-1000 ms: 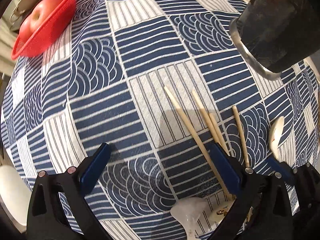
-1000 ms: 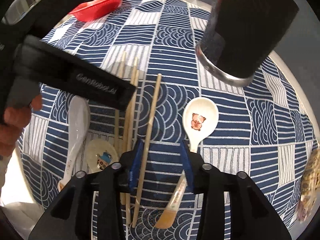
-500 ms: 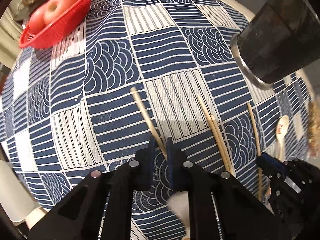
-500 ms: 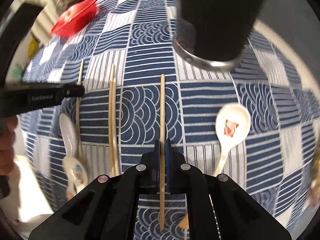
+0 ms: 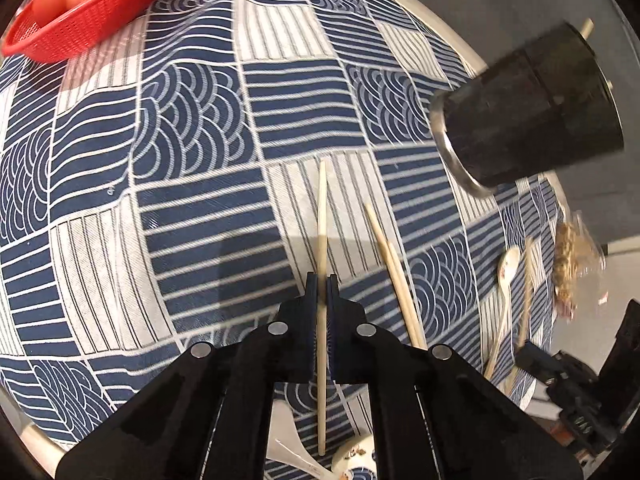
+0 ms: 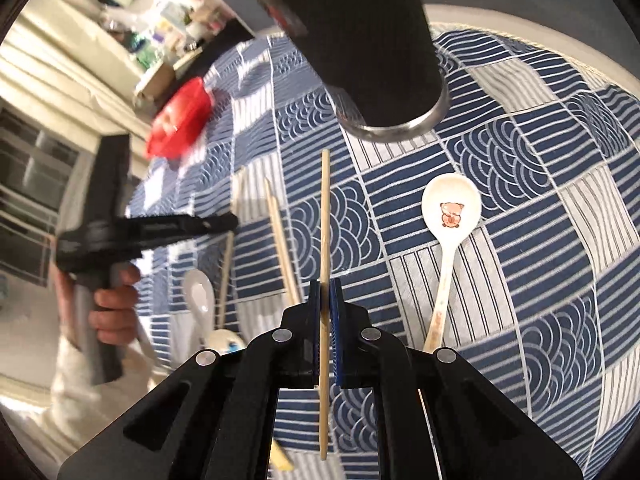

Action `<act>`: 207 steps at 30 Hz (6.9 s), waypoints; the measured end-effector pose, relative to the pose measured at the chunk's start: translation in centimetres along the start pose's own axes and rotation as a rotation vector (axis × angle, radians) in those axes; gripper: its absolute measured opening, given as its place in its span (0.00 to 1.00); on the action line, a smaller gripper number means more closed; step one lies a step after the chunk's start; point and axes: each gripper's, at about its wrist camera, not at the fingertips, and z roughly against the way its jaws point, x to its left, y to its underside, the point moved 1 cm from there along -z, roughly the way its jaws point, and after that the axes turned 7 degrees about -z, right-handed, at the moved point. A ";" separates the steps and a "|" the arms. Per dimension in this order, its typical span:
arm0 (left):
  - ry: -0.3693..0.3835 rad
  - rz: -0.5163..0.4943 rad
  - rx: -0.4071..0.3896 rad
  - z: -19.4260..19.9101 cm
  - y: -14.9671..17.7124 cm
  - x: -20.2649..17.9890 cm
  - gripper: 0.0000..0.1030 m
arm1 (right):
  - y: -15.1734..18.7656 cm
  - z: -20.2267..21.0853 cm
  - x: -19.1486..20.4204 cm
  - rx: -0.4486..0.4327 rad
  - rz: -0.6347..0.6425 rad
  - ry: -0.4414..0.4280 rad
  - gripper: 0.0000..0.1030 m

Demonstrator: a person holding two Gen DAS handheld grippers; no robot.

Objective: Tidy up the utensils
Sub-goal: 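Lift both held chopsticks and carry them over the black cup, then open the right tool releasing its chopstick into the cup while the left tool opens too, then withdraw both open tools from the cup toward the spoons on the cloth, then lower the left tool and grasp a white spoon while the right tool grasps another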

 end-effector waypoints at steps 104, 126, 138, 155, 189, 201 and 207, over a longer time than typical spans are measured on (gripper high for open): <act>0.480 -0.893 -0.210 9.7 -23.7 -20.3 0.05 | -16.9 8.4 2.0 -0.759 -0.084 0.020 0.08; 0.331 -0.802 -0.316 18.1 -16.7 -11.7 0.89 | -6.8 13.1 10.0 -0.755 -0.006 0.210 0.67; 0.219 -0.768 -0.341 19.6 -12.8 -8.4 0.94 | -2.7 15.8 11.4 -0.764 -0.029 0.259 0.85; 0.032 -0.531 -0.303 18.5 -5.6 -5.3 0.94 | -2.4 18.1 8.3 -0.592 0.078 0.212 0.85; -0.110 -0.279 -0.147 8.3 5.8 -1.3 0.94 | -3.1 8.3 -1.7 -0.257 0.192 0.214 0.74; -0.108 -0.317 -0.070 5.3 6.0 -0.6 0.81 | -6.3 1.5 -6.0 -0.090 0.187 0.235 0.59; -0.078 -0.336 -0.039 4.1 5.7 -0.6 0.69 | -7.5 -0.9 -6.5 -0.030 0.202 0.215 0.46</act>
